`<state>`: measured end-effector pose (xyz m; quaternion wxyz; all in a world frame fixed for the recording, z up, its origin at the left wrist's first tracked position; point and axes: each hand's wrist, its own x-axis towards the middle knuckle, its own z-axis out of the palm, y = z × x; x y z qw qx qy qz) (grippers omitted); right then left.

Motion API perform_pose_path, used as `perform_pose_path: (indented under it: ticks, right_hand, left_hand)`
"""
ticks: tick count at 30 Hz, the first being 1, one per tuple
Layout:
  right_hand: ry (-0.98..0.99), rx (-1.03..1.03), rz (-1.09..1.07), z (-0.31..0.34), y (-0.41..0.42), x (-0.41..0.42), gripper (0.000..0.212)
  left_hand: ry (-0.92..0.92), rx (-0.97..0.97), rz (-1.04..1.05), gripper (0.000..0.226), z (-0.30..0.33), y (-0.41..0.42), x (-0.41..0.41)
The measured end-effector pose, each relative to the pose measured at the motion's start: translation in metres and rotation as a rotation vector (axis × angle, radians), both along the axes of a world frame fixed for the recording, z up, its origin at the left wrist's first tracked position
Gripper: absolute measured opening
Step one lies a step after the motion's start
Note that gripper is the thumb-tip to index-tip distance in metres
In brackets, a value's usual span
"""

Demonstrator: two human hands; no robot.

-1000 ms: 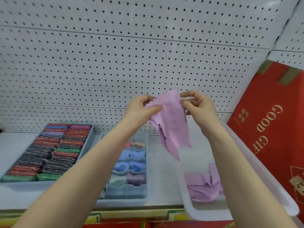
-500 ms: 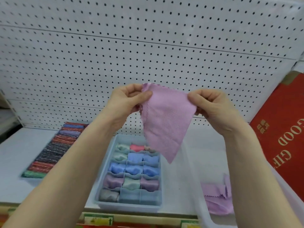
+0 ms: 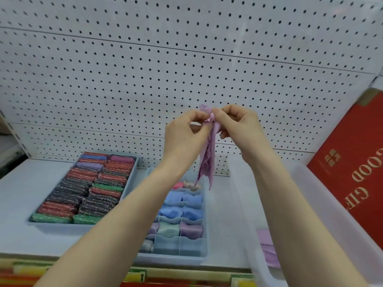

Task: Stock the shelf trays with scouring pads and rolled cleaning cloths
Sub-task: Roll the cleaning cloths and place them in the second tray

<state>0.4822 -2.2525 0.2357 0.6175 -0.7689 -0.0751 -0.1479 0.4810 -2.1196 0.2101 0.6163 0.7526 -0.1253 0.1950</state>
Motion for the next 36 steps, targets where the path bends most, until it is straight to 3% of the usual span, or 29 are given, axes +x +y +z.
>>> perform_pose_path:
  ticks: [6, 12, 15, 17, 20, 23, 26, 31, 34, 36]
  right_hand:
    - [0.02, -0.04, 0.065, -0.004, -0.009, -0.004, 0.016]
    - [0.01, 0.074, 0.081, 0.001, -0.016, -0.007, 0.021]
    - [0.029, 0.18, 0.173, 0.008, -0.019, -0.009, 0.019]
    - [0.029, 0.244, 0.187, 0.012, -0.019, -0.007, 0.017]
    - [0.108, 0.276, 0.143, 0.005, -0.022, -0.005, 0.005]
    - [0.384, 0.16, 0.196, -0.03, -0.026, -0.008, 0.03]
    - [0.513, 0.136, 0.29, -0.072, -0.023, -0.02, 0.034]
    - [0.461, 0.198, 0.174, -0.093, -0.025, -0.023, 0.024]
    - [0.283, 0.246, 0.151, -0.087, -0.027, -0.02, 0.024]
    - [0.153, 0.262, 0.156, -0.077, -0.026, -0.021, 0.036]
  left_hand:
    - [0.002, 0.011, -0.162, 0.046, -0.008, 0.008, 0.004]
    - [-0.024, -0.086, -0.082, 0.042, -0.02, 0.022, 0.001]
    - [0.203, -0.056, -0.336, 0.065, -0.029, 0.029, 0.005]
    - [0.309, -0.09, -0.463, 0.048, -0.036, 0.029, 0.003]
    - [0.341, -0.197, -0.433, 0.031, -0.04, 0.028, -0.002]
    - [0.368, -0.274, -0.353, 0.027, -0.046, 0.026, -0.003]
    - [0.393, -0.231, -0.244, 0.025, -0.057, 0.025, -0.003]
    - [0.524, -0.137, -0.353, 0.036, -0.07, 0.03, -0.006]
    - [0.379, -0.211, -0.336, 0.03, -0.064, 0.026, -0.006]
    - [0.246, -0.257, -0.331, 0.034, -0.057, 0.025, -0.006]
